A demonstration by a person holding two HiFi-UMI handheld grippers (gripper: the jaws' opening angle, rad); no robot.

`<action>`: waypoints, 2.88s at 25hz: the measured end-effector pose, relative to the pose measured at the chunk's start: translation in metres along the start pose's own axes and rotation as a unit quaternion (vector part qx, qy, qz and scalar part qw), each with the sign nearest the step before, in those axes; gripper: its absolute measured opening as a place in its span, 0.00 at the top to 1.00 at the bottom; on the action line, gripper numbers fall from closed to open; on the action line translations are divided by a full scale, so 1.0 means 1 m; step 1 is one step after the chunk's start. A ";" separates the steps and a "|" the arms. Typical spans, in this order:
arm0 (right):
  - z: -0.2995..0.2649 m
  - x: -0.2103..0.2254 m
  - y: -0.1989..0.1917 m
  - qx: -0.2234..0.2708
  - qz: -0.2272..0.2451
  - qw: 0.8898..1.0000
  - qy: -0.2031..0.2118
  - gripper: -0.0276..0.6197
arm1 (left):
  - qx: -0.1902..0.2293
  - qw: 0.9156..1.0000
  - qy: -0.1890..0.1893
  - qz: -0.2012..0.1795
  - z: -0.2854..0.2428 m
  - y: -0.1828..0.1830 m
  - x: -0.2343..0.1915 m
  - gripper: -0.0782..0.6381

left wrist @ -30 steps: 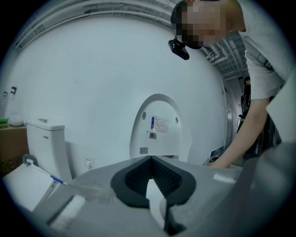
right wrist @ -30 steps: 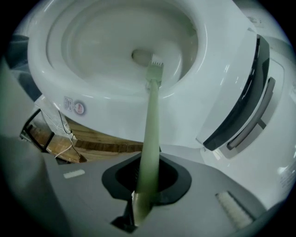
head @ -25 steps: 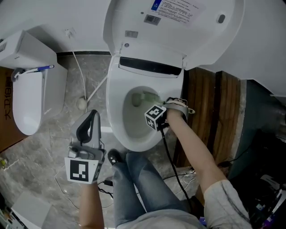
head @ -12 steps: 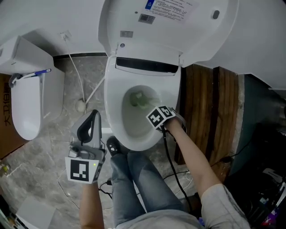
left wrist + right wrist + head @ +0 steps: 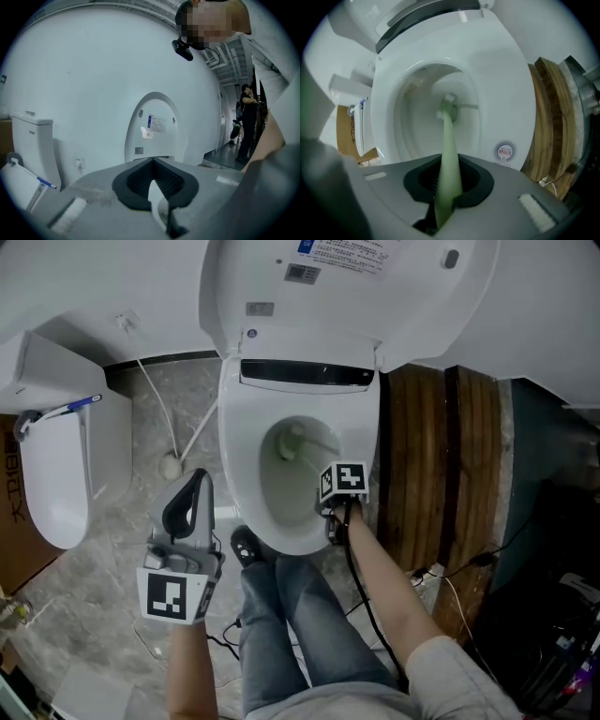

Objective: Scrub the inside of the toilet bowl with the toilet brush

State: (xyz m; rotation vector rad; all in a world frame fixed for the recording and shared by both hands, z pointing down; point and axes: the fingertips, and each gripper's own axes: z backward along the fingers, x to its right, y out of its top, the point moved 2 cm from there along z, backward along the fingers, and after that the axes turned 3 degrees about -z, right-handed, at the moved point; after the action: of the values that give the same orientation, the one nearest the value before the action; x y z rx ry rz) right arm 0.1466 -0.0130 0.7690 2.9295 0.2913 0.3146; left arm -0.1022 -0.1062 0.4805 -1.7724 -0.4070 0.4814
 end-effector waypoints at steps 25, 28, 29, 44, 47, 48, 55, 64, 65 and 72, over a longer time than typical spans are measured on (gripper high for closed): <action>-0.041 -0.039 -0.001 -0.036 0.335 0.922 -0.189 0.91 | -0.024 0.998 -0.059 -0.012 -0.001 -0.023 -0.026 0.90; -0.042 -0.031 -0.003 -0.057 0.426 0.867 -0.254 0.91 | -0.025 0.998 -0.065 -0.011 -0.001 -0.025 -0.024 0.90; -0.042 -0.028 -0.002 -0.061 0.451 0.848 -0.272 0.91 | -0.022 0.997 -0.068 -0.011 -0.001 -0.025 -0.024 0.90; -0.015 0.008 0.043 -0.069 0.613 0.626 -0.477 0.95 | -0.038 0.997 -0.060 -0.017 0.001 -0.032 -0.034 0.91; -0.007 0.005 0.052 -0.064 0.615 0.609 -0.497 0.95 | -0.036 0.998 -0.057 -0.016 -0.001 -0.031 -0.035 0.91; -0.004 0.003 0.056 -0.062 0.619 0.599 -0.504 0.95 | -0.036 0.998 -0.056 -0.015 -0.001 -0.031 -0.035 0.90; 0.011 -0.015 0.090 -0.034 0.660 0.500 -0.559 0.96 | -0.036 0.998 -0.052 -0.013 -0.003 -0.031 -0.036 0.91; 0.009 0.012 0.084 -0.126 0.660 0.480 -0.564 0.96 | -0.022 0.998 -0.053 -0.008 -0.004 -0.031 -0.041 0.91; 0.009 0.012 0.083 -0.133 0.658 0.486 -0.559 0.96 | -0.022 0.998 -0.052 -0.008 -0.006 -0.031 -0.041 0.90; 0.015 0.021 0.066 -0.206 0.607 0.564 -0.520 0.96 | -0.015 0.998 -0.062 -0.006 -0.011 -0.023 -0.035 0.90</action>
State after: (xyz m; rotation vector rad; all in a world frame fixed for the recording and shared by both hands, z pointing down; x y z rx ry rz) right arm 0.1816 -0.0746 0.7720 1.7835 -1.6741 -1.0320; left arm -0.1264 -0.1276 0.5090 -1.7736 -0.5147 0.5814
